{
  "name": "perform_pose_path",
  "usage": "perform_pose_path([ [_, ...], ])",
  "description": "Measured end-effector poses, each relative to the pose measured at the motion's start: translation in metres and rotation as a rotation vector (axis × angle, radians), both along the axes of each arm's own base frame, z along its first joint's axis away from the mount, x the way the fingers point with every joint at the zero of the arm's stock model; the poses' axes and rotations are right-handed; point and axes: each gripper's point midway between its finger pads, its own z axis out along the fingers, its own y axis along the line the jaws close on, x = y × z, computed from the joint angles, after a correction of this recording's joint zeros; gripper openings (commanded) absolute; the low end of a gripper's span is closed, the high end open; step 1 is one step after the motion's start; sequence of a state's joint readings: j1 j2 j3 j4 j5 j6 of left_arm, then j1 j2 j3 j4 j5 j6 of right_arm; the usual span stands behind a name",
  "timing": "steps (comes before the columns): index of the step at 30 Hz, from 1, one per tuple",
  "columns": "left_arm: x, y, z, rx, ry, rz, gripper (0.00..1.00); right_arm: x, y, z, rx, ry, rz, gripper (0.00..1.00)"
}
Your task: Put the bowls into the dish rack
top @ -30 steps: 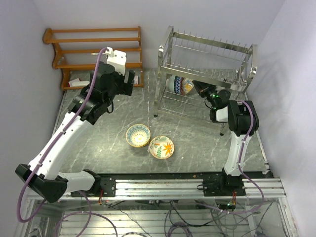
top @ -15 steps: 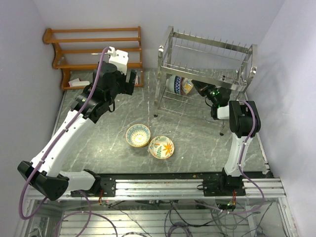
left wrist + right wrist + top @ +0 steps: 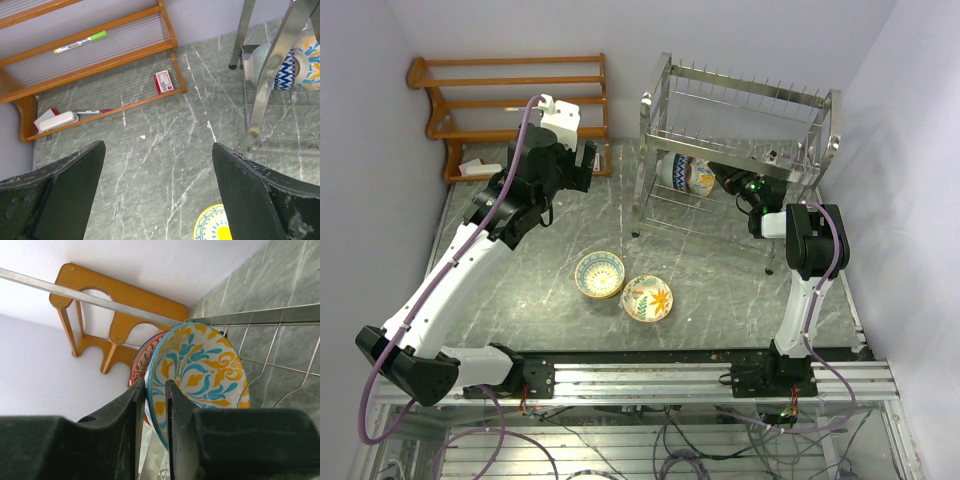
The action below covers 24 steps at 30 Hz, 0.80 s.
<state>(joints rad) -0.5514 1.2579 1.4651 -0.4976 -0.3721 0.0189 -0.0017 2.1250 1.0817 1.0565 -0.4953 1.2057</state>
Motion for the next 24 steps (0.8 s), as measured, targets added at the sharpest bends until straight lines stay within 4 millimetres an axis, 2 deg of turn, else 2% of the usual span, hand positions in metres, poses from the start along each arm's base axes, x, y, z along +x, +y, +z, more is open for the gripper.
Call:
perform_pose_path([
  [2,0.000,0.000,0.000,0.000,0.000,-0.001,0.99,0.000,0.000,-0.001,-0.003,0.002,0.000,0.29],
  [4,0.000,-0.001,0.000,-0.001,0.000,-0.003,0.99,0.000,0.000,-0.002,-0.004,0.006,-0.002,0.49],
  [7,0.000,-0.001,-0.001,0.000,0.002,-0.004,0.99,0.000,-0.001,-0.009,-0.011,0.034,-0.005,0.52],
  [10,0.000,-0.002,-0.001,-0.001,0.003,-0.008,0.99,0.000,-0.001,-0.012,-0.014,0.046,-0.006,0.40],
  [17,0.000,-0.002,-0.001,-0.002,0.004,-0.011,0.99,0.002,-0.003,-0.008,-0.029,0.036,-0.012,0.44],
  [24,0.000,-0.002,-0.001,-0.002,0.003,-0.011,0.99,0.004,-0.005,0.000,-0.088,0.023,-0.041,0.27],
])
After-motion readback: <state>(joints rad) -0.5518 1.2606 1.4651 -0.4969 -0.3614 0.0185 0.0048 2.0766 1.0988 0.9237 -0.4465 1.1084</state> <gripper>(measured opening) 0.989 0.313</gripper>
